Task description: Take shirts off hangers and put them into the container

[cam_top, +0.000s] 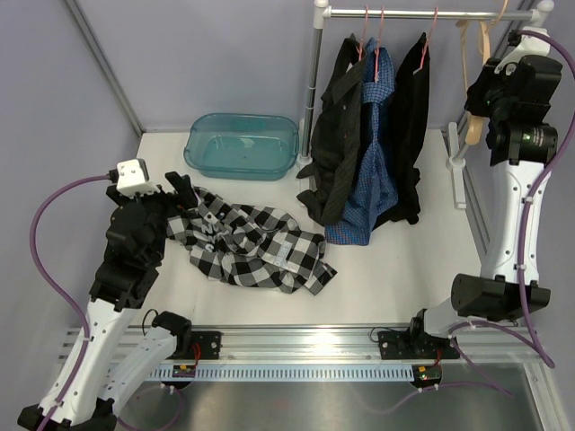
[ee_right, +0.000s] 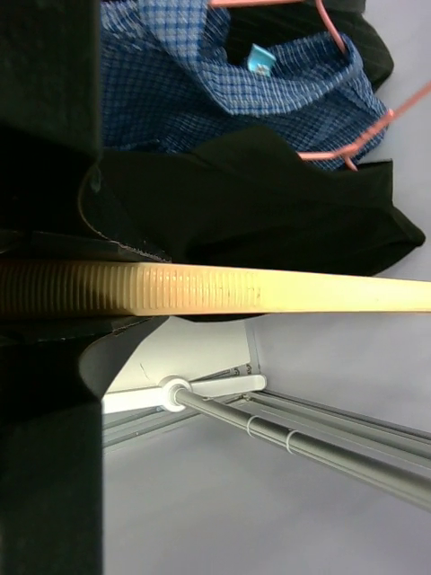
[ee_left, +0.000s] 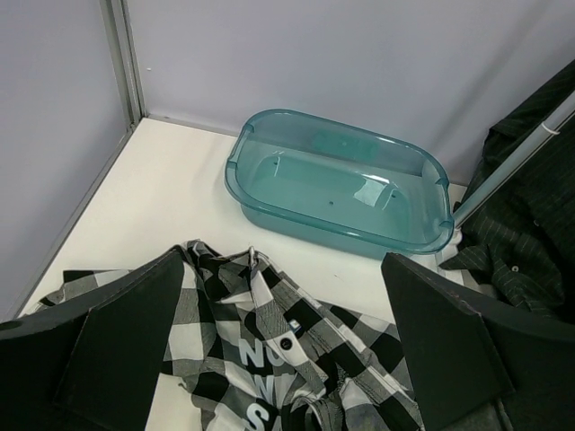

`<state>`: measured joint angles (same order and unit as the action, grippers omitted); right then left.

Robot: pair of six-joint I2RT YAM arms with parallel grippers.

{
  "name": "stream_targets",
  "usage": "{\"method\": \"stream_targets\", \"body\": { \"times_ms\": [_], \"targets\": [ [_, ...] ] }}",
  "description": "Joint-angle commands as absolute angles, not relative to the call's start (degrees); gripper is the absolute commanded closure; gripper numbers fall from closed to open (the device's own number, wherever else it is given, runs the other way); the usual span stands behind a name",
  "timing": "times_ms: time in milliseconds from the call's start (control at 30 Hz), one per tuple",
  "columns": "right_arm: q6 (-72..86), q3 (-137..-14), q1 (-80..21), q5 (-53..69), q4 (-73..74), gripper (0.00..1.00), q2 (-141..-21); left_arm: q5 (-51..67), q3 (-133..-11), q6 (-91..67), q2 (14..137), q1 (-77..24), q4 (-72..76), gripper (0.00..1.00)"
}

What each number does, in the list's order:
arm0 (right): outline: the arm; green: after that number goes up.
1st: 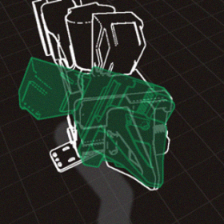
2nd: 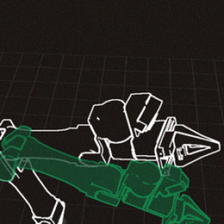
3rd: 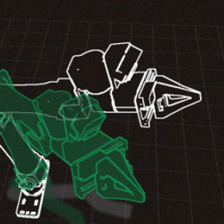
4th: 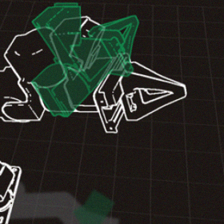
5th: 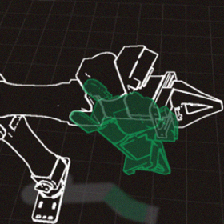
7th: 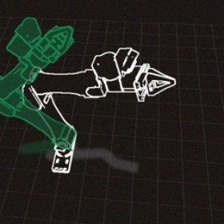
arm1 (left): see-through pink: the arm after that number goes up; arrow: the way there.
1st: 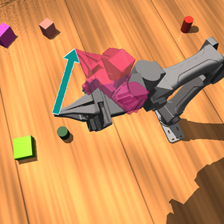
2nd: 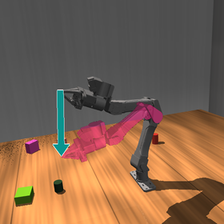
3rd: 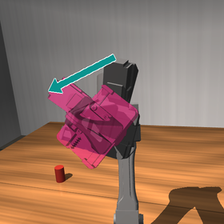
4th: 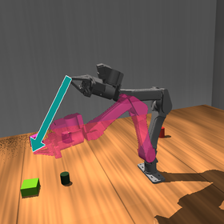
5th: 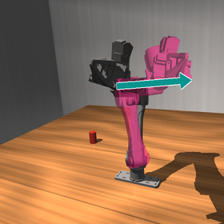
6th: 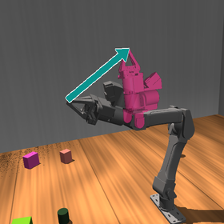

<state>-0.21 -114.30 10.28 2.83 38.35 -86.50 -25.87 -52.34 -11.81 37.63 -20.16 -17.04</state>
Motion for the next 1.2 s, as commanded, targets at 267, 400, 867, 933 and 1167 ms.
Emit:
{"method": "stream_targets", "body": {
  "times_ms": [267, 400, 867, 933, 1167],
  "targets": [
    [-2.02, -120.93, 12.65, 5.1, 37.27, 1.0, -95.71, -27.33, -52.38, -10.9, 38.32, -20.04, -14.59, 0.01],
    [-2.02, -121.81, 13.01, 5.8, 37.26, 1.0, -96.42, -27.07, -52.47, -11.07, 38.5, -19.95, -14.76, 0.01],
    [4.04, -107.5, 13.09, 2.38, 33.75, 0.05, -82.65, -24.79, -52.47, -12.39, 40.07, -19.95, -14.68, 0.01],
    [4.48, -105.92, 13.01, 1.5, 33.66, 0.0, -79.3, -23.56, -53.6, -13.35, 41.04, -19.95, -15.73, 0.01],
    [11.06, -92.58, 13.01, 8.76, 30.24, 0.0, -59.8, -15.74, -57.39, -19.15, 47.63, -20.13, -30.12, 0.01]
  ]
}}
